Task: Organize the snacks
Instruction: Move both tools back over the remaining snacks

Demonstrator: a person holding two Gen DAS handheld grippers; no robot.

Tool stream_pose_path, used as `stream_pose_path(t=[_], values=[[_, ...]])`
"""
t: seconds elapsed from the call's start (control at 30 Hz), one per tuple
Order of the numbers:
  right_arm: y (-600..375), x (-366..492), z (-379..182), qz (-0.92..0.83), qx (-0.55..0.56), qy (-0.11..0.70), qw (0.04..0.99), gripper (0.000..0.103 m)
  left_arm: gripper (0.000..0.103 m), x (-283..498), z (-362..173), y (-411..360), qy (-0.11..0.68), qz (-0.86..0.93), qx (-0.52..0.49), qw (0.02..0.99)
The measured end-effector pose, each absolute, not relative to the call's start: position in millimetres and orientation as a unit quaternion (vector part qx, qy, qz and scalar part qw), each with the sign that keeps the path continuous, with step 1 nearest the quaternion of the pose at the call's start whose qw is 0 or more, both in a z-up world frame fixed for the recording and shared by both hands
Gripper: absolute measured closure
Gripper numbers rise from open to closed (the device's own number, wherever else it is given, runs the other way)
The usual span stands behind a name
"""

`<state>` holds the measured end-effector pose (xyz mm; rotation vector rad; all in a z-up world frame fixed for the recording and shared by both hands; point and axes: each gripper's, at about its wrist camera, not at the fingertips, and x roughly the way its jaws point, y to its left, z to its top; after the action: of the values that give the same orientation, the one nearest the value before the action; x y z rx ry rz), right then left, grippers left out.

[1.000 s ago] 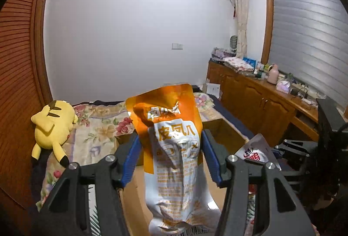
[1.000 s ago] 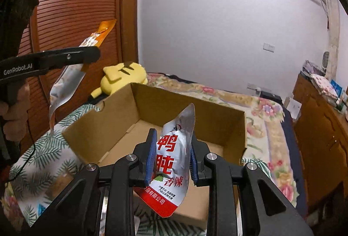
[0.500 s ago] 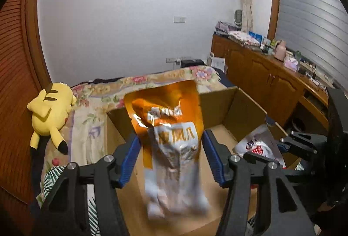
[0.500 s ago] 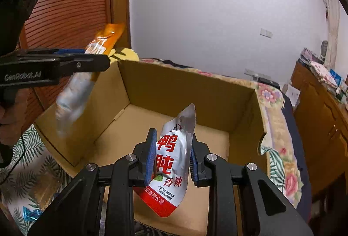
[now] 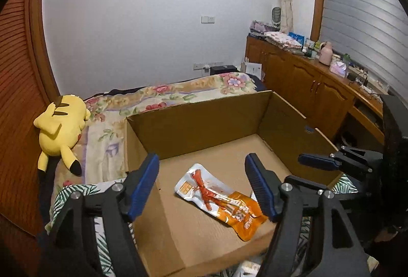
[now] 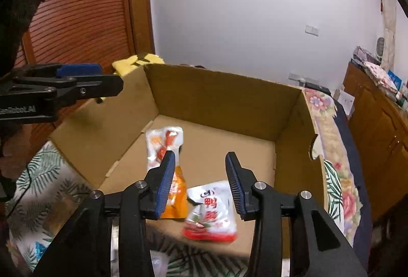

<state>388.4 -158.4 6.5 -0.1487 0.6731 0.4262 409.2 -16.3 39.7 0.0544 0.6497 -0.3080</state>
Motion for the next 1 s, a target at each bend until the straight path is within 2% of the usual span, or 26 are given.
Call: stream_pose_path(t=[0.47, 1.0], values=[[-179, 270, 21, 0.214, -0.036, 0.316, 0.924, 0.059, 0.029, 299, 55, 17, 0.285, -0.162, 0.025, 0.944], [-189, 189, -31, 0.201, -0.015, 0.361, 0.911, 0.058, 0.029, 191, -14, 23, 0.315, -0.168, 0.033, 0.934]])
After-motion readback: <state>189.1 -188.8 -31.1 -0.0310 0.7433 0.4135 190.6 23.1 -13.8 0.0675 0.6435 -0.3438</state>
